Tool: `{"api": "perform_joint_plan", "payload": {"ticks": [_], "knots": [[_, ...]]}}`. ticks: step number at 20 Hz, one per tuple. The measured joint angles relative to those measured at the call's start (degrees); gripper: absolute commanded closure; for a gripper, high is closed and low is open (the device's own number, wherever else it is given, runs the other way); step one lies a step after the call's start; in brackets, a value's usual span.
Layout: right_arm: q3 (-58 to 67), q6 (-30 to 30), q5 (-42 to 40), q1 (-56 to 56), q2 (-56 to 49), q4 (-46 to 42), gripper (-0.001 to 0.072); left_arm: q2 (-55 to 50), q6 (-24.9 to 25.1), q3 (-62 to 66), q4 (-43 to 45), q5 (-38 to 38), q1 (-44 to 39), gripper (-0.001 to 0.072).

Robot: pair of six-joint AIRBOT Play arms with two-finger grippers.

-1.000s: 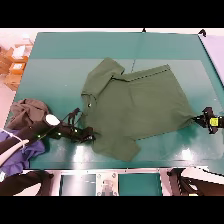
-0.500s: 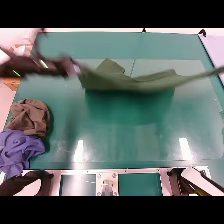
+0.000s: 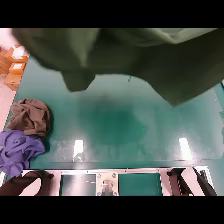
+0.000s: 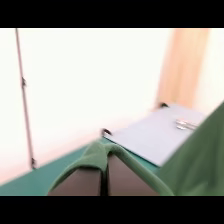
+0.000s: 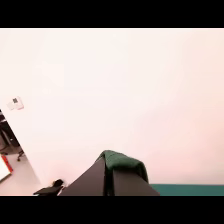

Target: Fold the shirts.

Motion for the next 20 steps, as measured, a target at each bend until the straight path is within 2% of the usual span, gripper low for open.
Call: {"api": "perform_joint_plan", "payload": {"ticks": [5,10,15,20], "knots": [[0.2,0.0,-0.8,-0.1,1.0,-5.9,0.0697,4.1,-3.6,-3.4,14.4,0.0,0.1,0.0684],[-11.1,-0.9,-4.7,9.1,-0.9,-17.6,0.0697,0.2,-4.9,-16.6,18.6,-1.2,0.1,0.0684],[-25.8,-4.2,-15.5,22.8,-12.6,-26.5,0.0697,-15.6,-3.3,-26.9,16.7,-0.1,0.0,0.0684],[-28.0,-5.5,-22.3,28.2,-33.8,-28.2,0.0697,-35.1,-0.4,-29.4,11.5,5.6,0.0,0.0684]]}}
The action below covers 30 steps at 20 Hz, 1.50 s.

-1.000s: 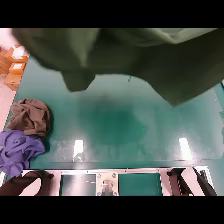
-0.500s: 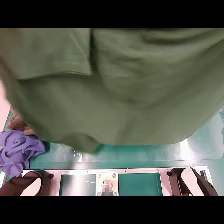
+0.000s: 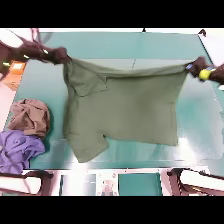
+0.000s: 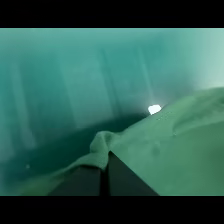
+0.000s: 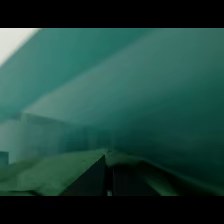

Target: Fold the shirts.

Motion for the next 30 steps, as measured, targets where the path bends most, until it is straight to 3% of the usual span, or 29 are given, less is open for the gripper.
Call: {"api": "perform_joint_plan", "payload": {"ticks": [6,14,18,25,30], "knots": [[10.9,1.9,1.4,1.0,-19.5,1.1,0.0697,-9.8,0.9,0.2,-6.4,9.0,2.3,0.0684],[23.6,5.1,5.4,1.0,-25.0,0.9,0.0698,-11.6,1.0,3.8,-10.6,7.8,5.9,0.0684],[24.8,7.3,11.7,0.7,-25.0,-4.3,0.0699,-11.8,1.0,4.3,-10.1,2.0,6.8,0.0685],[23.3,15.4,24.9,0.8,-21.1,-25.7,0.0698,-11.8,-2.0,4.2,-0.1,-16.7,6.8,0.0685],[18.8,17.5,28.1,1.1,-20.1,-32.2,0.0697,-11.9,-3.2,2.0,3.9,-21.3,4.7,0.0684]]}}
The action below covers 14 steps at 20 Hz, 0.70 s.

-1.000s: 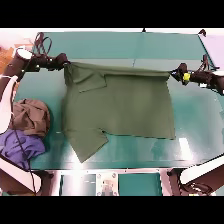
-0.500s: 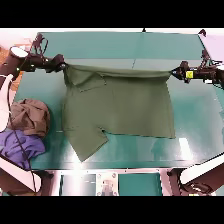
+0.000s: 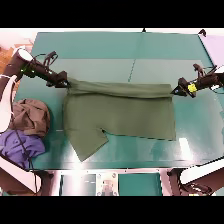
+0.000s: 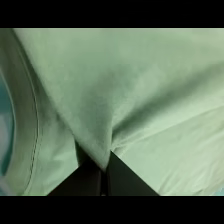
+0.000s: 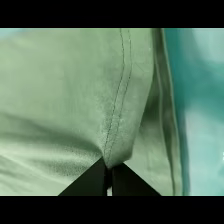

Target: Fold the shirts.

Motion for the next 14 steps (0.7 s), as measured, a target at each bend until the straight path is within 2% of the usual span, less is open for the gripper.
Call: {"api": "perform_joint_plan", "payload": {"ticks": [4,5,6,7,8,9,14], "knots": [[-3.5,0.3,-0.3,0.4,0.2,-1.4,0.0695,-0.3,-0.9,-2.6,1.8,-0.7,-1.1,0.0684],[-3.9,0.4,-0.6,0.5,0.2,-1.5,0.0663,-0.3,-1.0,-3.0,1.9,-0.7,-1.2,0.0684],[-4.2,0.6,-0.6,0.5,0.2,-1.7,0.0539,-0.3,-1.0,-3.3,1.8,-0.8,-1.2,0.0684],[-4.3,1.0,-0.2,0.5,0.2,-1.9,0.0447,-0.3,-1.1,-3.5,1.7,-1.1,-1.3,0.0581],[-4.1,1.5,0.9,0.4,0.2,-2.3,0.0446,-0.3,-1.2,-3.6,1.3,-1.9,-1.4,0.0263],[-3.6,2.6,2.7,0.3,0.2,-3.3,0.0445,-0.3,-1.5,-3.6,0.9,-3.1,-1.4,0.0202],[-1.0,9.4,12.0,0.1,4.1,-12.5,0.0448,1.7,-4.8,-4.5,0.8,-13.2,-0.1,0.0202]]}}
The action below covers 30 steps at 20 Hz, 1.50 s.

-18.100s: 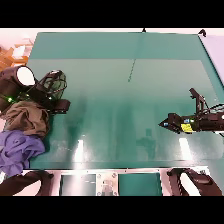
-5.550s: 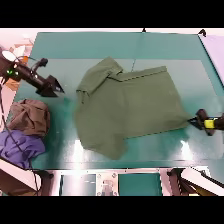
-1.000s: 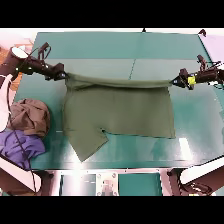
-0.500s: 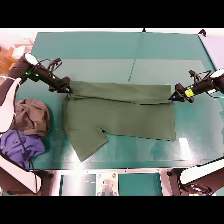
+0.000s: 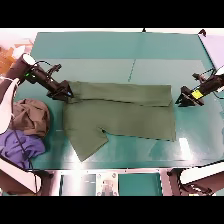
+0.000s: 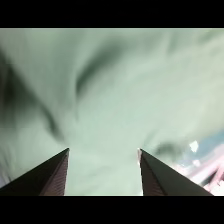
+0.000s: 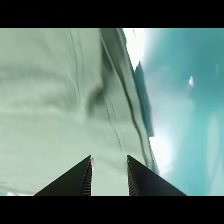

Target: Fold the shirts.

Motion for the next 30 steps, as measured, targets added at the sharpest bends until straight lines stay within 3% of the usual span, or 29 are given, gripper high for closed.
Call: {"api": "perform_joint_plan", "payload": {"ticks": [4,9,10,11,12,16,21,23,24,25,26,27,28,30], "knots": [[-10.8,3.3,0.1,0.6,11.6,-3.0,0.0451,11.0,-0.5,-12.5,3.3,-1.4,0.9,0.0201],[-37.0,6.4,-3.8,-1.9,31.6,-4.1,0.0438,34.7,-0.2,-40.6,7.0,6.8,2.6,0.0199],[-41.7,6.9,-4.9,-2.3,35.3,-4.1,0.0374,38.9,-0.5,-45.7,7.0,9.1,2.8,0.0199],[-46.4,7.4,-6.6,-2.6,38.9,-3.5,0.0256,42.7,-0.7,-50.4,6.3,11.2,3.0,0.0199],[-50.3,7.8,-8.1,-2.8,42.0,-2.7,0.0218,46.0,-0.9,-55.1,5.2,13.4,3.0,0.0199],[-63.0,8.8,-17.7,-3.2,49.7,3.3,0.0220,52.3,-1.1,-68.3,-1.4,22.1,3.0,0.0200],[-68.8,9.2,-29.4,-3.3,52.0,11.2,0.0221,54.2,-0.2,-76.0,-10.6,32.4,-1.0,0.0201],[-69.5,9.2,-33.6,-3.3,52.2,12.9,0.0221,54.2,-0.1,-77.0,-13.4,35.9,-3.0,0.0258],[-69.7,9.2,-35.5,-3.3,52.1,13.6,0.0221,54.2,-0.1,-77.4,-14.4,37.6,-3.7,0.0491],[-69.9,9.2,-37.0,-3.3,52.1,14.1,0.0222,54.2,0.2,-77.7,-14.9,39.6,-4.3,0.0643],[-70.0,9.2,-38.4,-3.3,52.0,14.5,0.0233,54.2,0.7,-77.8,-16.4,41.1,-4.6,0.0683],[-70.1,9.1,-39.6,-3.3,51.9,14.6,0.0368,54.2,1.4,-77.7,-18.6,41.7,-5.0,0.0684],[-70.2,9.0,-40.6,-3.3,51.9,14.4,0.0553,54.2,1.9,-77.5,-19.3,41.8,-5.1,0.0684],[-70.4,8.6,-41.4,-3.4,51.8,14.4,0.0695,54.3,2.8,-76.5,-20.7,42.9,-5.4,0.0685]]}}
